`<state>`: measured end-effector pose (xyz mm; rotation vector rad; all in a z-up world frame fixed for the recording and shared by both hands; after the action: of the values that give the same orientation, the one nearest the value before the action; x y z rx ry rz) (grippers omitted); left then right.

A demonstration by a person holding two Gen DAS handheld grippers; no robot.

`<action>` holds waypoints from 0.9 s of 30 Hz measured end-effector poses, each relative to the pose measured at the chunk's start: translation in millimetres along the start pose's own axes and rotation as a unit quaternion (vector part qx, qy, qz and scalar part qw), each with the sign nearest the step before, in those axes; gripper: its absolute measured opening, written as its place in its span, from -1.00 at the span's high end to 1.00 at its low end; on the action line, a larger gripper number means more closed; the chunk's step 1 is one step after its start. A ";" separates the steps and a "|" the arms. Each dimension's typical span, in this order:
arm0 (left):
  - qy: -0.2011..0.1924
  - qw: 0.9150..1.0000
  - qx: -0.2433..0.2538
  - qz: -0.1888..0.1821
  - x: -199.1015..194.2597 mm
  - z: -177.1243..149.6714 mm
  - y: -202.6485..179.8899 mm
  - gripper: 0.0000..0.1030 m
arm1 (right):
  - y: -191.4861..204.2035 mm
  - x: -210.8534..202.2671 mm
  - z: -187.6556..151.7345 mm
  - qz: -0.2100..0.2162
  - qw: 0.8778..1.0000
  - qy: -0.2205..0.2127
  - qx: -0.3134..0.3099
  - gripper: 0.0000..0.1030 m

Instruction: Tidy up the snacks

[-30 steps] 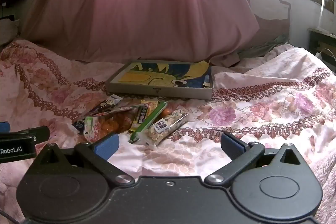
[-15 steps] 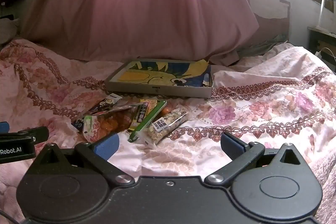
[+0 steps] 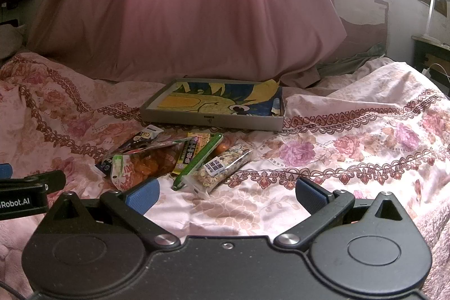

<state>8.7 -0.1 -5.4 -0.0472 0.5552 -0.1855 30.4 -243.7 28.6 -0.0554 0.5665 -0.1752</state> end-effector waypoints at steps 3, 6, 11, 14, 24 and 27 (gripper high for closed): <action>0.000 1.000 0.000 0.000 0.0 0.0 0.0 -0.99 | 0.1 0.0 0.1 0.000 1.000 0.000 0.000 -0.99; 0.001 1.000 0.000 0.000 0.0 0.0 0.0 -0.99 | 0.1 0.0 0.2 0.000 1.000 0.000 0.000 -0.99; 0.001 1.000 0.001 0.001 0.1 0.0 0.0 -0.99 | 0.1 0.0 0.4 0.000 1.000 0.001 0.000 -0.99; 0.001 1.000 0.001 0.001 0.1 0.0 0.0 -0.99 | 0.1 0.3 1.9 0.000 1.000 0.001 0.000 -0.99; 0.002 1.000 0.001 0.001 0.1 0.0 -0.1 -0.99 | -0.1 0.8 0.7 0.000 1.000 0.002 0.001 -0.99; 0.002 1.000 0.002 0.001 0.0 -0.1 0.1 -0.99 | 0.3 1.2 2.0 0.000 1.000 0.002 0.001 -0.99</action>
<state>8.7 0.0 -5.4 -0.0431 0.5589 -0.1845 32.5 -243.6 29.6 -0.0537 0.5699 -0.1755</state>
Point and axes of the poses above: each gripper's, at about its wrist camera, not at the fingertips, and x roughly the way its jaws point, y to its left, z to its top, the point moved 1 cm from there along x, roughly the way its jaws point, and after that the axes turned 11 degrees about -z, right-handed, at the moved point
